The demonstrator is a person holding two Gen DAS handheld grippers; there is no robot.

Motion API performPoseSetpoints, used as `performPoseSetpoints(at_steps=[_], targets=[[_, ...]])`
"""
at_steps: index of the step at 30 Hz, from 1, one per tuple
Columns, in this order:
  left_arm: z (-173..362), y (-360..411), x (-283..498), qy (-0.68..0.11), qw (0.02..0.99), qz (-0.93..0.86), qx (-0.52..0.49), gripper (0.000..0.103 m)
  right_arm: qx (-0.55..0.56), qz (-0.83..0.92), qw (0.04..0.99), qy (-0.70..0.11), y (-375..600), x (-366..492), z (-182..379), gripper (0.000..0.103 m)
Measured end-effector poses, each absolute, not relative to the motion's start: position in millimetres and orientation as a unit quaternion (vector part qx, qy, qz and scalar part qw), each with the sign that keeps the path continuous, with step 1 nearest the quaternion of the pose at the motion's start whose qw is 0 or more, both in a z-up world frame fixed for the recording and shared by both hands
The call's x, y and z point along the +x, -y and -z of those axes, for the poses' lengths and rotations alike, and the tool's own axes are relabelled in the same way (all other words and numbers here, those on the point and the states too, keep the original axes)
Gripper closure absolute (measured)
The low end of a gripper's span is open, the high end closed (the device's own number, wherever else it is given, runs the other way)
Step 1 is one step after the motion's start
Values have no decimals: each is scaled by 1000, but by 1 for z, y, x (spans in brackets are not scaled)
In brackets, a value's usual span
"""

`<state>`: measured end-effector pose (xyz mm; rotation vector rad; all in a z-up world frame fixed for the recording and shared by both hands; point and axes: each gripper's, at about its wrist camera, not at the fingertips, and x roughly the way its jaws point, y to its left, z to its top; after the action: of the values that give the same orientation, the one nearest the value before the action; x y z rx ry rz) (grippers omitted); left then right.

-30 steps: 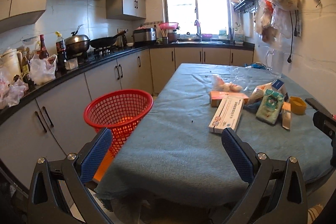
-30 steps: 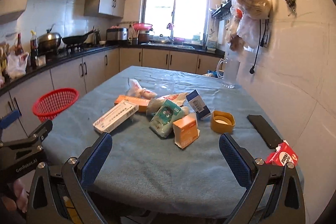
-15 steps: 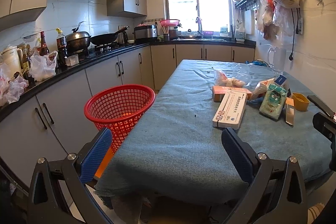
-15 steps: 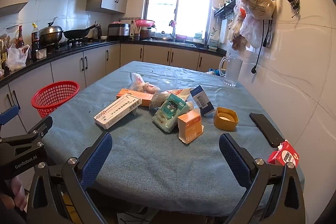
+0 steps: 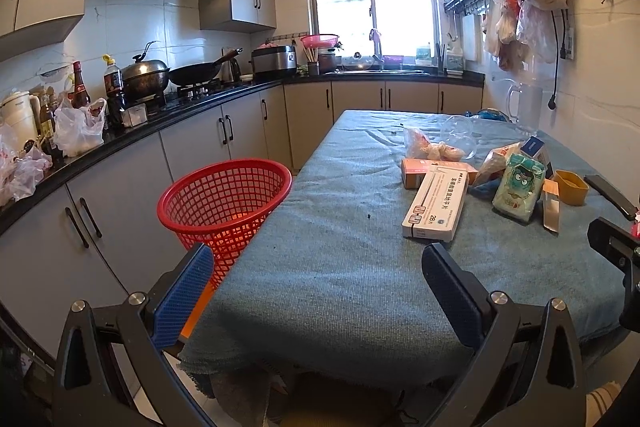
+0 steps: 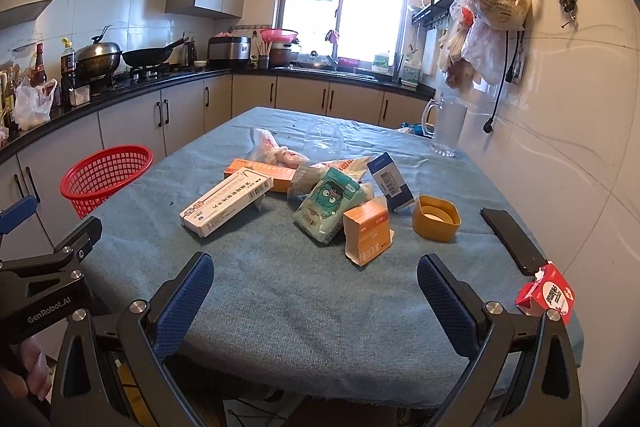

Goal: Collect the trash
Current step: 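Reach the left tool toward the white medicine box with blue stripes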

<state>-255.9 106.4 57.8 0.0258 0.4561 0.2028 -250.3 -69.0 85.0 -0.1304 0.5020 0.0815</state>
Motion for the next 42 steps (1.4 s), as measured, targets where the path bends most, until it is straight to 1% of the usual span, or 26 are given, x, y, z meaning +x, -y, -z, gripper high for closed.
performPoseSetpoints(at_steps=[26,32,38,40,42], targets=[[-49,-102,-254,-239,967,-89,21,0,-58,-42,961,-267,68,-246,-78,0],[-52,-101,-248,-251,965,-74,26,0,-52,-44,959,-275,74,-241,-76,0],[-57,-103,-226,-294,955,-21,20,0,-13,-55,956,-288,100,-230,-79,0],[-59,-104,-216,-306,952,-4,13,0,4,-59,954,-295,110,-226,-79,3],[-62,-104,-205,-321,947,14,5,0,24,-69,949,-306,123,-218,-79,10]])
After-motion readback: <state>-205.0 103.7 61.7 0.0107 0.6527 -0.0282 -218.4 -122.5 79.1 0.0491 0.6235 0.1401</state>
